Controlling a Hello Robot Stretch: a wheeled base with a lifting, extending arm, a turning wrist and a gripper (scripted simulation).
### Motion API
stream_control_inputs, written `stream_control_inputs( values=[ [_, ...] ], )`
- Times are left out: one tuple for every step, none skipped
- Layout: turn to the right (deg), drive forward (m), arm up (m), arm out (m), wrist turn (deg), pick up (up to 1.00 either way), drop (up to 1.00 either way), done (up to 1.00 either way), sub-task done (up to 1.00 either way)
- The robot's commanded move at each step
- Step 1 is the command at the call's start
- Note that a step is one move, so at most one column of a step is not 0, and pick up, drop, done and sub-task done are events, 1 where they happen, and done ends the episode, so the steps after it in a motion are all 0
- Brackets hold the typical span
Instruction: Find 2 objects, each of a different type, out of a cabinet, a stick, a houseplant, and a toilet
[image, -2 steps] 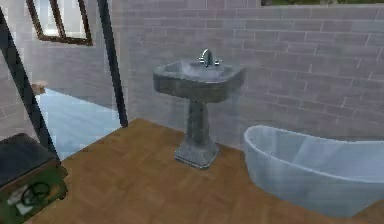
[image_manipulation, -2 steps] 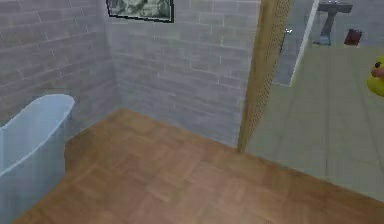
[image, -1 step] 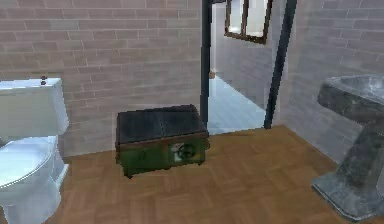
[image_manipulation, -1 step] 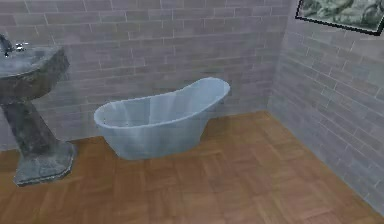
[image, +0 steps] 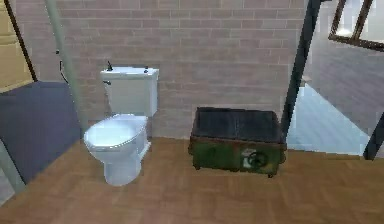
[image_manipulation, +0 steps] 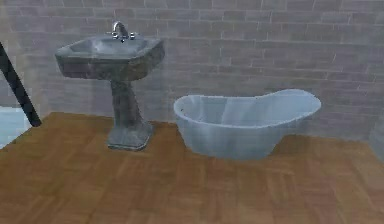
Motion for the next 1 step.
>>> stream_control_inputs(
  values=[
    [0.0, 0.90, 0.00, 0.00, 0.0, 0.00, 0.00, 0.00, 0.00]
  ],
)
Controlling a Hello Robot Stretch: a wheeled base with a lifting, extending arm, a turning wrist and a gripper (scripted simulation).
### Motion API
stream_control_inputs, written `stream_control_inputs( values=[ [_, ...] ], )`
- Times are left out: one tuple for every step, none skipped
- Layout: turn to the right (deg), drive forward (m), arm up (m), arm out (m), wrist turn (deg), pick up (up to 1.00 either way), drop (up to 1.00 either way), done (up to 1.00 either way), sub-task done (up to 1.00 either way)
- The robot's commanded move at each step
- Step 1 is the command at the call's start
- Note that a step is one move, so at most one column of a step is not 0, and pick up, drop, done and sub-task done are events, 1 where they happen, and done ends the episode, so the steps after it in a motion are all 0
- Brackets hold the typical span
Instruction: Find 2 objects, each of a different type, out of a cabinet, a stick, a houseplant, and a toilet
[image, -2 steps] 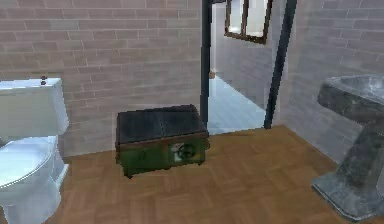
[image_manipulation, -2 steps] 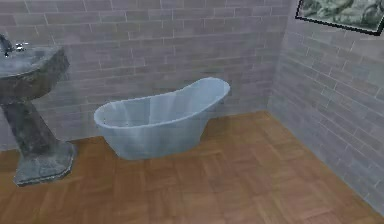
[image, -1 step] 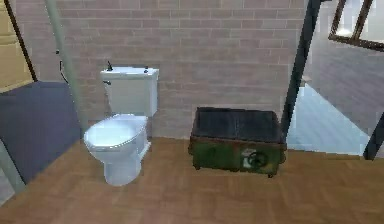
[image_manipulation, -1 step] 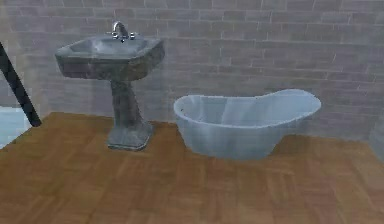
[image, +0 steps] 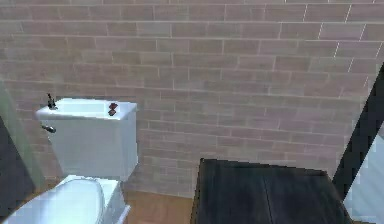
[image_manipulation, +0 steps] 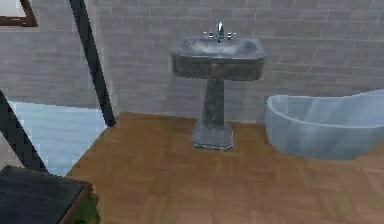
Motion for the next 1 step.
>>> stream_control_inputs(
  values=[
    [-45.0, 0.00, 0.00, 0.00, 0.0, 0.00, 0.00, 0.00, 0.00]
  ],
)
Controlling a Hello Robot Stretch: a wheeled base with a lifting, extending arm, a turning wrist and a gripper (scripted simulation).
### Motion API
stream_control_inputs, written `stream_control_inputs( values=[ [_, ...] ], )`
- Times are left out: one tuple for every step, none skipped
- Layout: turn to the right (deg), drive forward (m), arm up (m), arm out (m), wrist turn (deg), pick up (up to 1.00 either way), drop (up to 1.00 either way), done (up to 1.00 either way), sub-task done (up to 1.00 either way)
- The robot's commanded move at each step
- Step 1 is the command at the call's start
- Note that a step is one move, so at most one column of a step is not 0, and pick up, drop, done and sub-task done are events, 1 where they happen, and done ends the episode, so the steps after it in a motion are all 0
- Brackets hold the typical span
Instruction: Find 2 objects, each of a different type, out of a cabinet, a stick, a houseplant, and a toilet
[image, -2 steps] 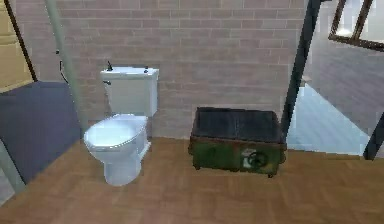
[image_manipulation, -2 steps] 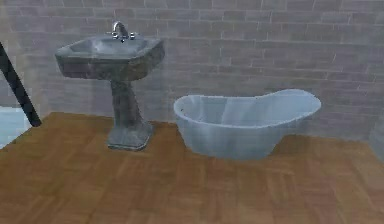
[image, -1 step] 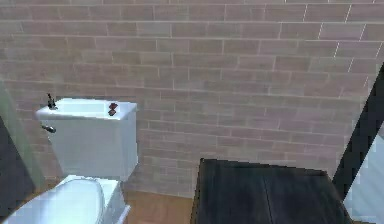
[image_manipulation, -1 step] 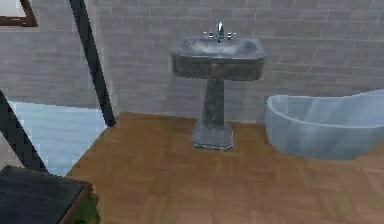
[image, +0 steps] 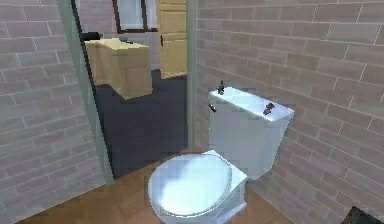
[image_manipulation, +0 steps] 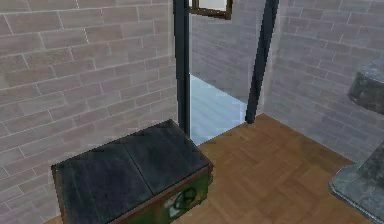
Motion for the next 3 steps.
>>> stream_control_inputs(
  values=[
    [0.0, 0.00, 0.00, 0.00, 0.0, 0.00, 0.00, 0.00, 1.00],
    [-27.0, 0.00, 0.00, 0.00, 0.0, 0.00, 0.00, 0.00, 0.00],
    [-3.0, 0.00, 0.00, 0.00, 0.0, 0.00, 0.00, 0.00, 0.00]
  ],
)
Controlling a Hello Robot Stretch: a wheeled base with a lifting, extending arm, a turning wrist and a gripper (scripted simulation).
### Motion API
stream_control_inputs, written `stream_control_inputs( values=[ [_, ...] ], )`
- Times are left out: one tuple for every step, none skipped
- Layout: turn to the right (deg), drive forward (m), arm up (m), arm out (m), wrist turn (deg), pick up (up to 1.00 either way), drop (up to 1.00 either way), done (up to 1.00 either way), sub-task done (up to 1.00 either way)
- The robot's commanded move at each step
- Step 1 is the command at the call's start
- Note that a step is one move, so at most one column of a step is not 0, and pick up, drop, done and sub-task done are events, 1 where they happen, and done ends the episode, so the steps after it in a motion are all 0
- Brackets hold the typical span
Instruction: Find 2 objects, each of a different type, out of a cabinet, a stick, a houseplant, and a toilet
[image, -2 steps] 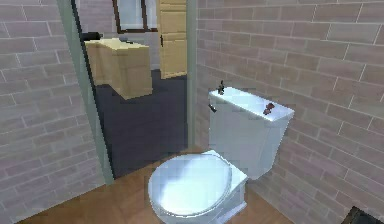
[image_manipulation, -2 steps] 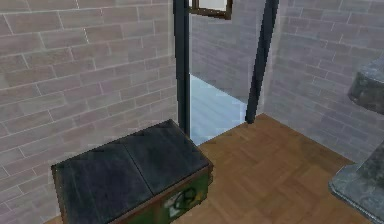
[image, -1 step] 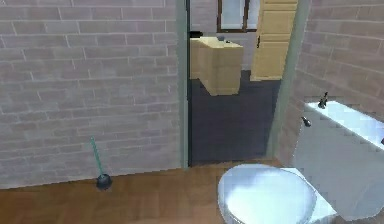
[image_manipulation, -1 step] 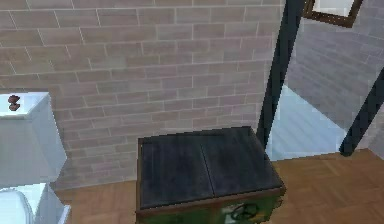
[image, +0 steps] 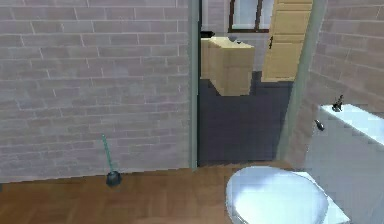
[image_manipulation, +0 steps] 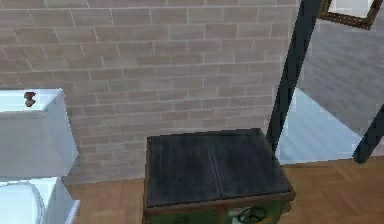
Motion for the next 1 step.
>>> stream_control_inputs(
  values=[
    [0.0, 1.00, 0.00, 0.00, 0.0, 0.00, 0.00, 0.00, 0.00]
  ],
)
